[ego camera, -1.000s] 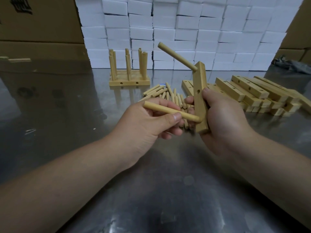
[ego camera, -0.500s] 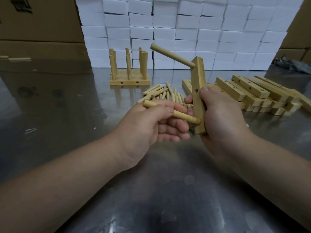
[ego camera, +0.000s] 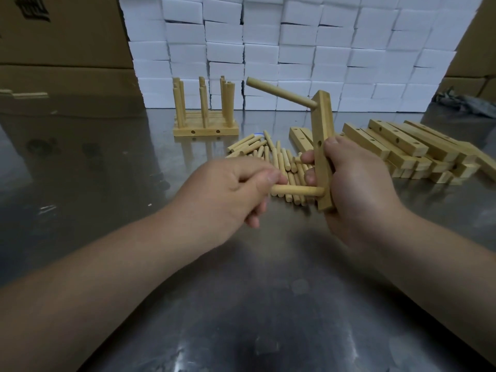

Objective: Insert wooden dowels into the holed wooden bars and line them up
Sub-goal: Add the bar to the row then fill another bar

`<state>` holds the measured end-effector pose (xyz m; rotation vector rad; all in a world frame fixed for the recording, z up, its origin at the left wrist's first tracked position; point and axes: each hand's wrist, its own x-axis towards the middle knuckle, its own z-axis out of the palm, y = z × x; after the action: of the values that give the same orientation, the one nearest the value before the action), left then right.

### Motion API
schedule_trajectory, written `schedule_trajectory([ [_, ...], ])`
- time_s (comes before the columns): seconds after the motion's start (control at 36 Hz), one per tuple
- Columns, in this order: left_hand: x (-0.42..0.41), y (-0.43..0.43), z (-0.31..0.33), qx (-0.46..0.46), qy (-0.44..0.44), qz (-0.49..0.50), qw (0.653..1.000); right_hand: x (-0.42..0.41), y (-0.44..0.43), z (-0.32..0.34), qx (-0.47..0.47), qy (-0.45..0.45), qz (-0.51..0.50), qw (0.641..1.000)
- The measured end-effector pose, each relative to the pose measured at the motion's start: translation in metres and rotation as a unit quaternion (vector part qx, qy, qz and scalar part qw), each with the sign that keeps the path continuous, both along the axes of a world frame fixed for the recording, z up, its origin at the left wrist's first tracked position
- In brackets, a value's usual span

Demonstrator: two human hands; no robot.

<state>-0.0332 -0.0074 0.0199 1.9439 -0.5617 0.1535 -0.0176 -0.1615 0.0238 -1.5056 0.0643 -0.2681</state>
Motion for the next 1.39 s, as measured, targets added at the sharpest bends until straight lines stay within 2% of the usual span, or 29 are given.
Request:
schedule_trajectory([
  [0.06,0.000,0.002,-0.001,0.106,-0.081,0.016,0.991,-0.002,0.001,0.000,-0.024,-0.002,0.000,1.000],
  [0.11,0.000,0.003,0.001,0.163,-0.118,0.027,0.979,-0.003,0.002,0.001,-0.027,-0.014,0.008,1.000],
  [0.47,-0.009,-0.001,0.008,0.319,-0.269,0.029,0.908,-0.006,0.008,-0.001,-0.030,-0.057,0.049,0.997],
  [0.58,-0.009,-0.003,0.006,0.324,-0.239,0.028,0.915,-0.006,0.008,-0.002,-0.032,-0.073,0.065,0.995],
  [0.64,-0.008,-0.003,0.006,0.297,-0.211,0.030,0.931,-0.006,0.008,-0.004,-0.044,-0.088,0.062,0.993],
  [0.78,-0.008,-0.004,0.007,0.247,-0.084,0.024,0.965,-0.007,0.007,-0.009,-0.100,-0.115,0.040,0.987],
  [0.89,-0.006,-0.005,0.007,0.164,0.020,0.042,0.985,-0.008,0.009,-0.008,-0.095,-0.137,0.041,0.985],
  [0.94,-0.003,-0.002,0.007,0.119,0.107,0.012,0.987,-0.009,0.011,-0.009,-0.108,-0.148,0.049,0.982],
  [1.0,-0.002,0.000,0.010,0.057,0.213,-0.044,0.974,-0.012,0.012,-0.009,-0.131,-0.169,0.059,0.975],
  [1.03,-0.002,0.001,0.010,0.036,0.232,-0.059,0.970,-0.013,0.012,-0.008,-0.135,-0.180,0.064,0.972],
  [1.06,-0.001,0.001,0.008,0.039,0.217,-0.051,0.974,-0.013,0.012,-0.008,-0.133,-0.186,0.066,0.971],
  [1.14,-0.001,-0.005,0.004,0.112,0.062,0.017,0.992,-0.012,0.011,-0.007,-0.094,-0.159,0.057,0.981],
  [1.25,-0.003,-0.006,0.004,0.201,-0.065,0.032,0.977,-0.007,0.012,-0.009,-0.097,-0.110,0.028,0.989],
  [1.39,-0.003,0.002,0.011,0.221,-0.217,0.034,0.950,-0.004,0.014,-0.003,-0.006,-0.057,0.053,0.997],
])
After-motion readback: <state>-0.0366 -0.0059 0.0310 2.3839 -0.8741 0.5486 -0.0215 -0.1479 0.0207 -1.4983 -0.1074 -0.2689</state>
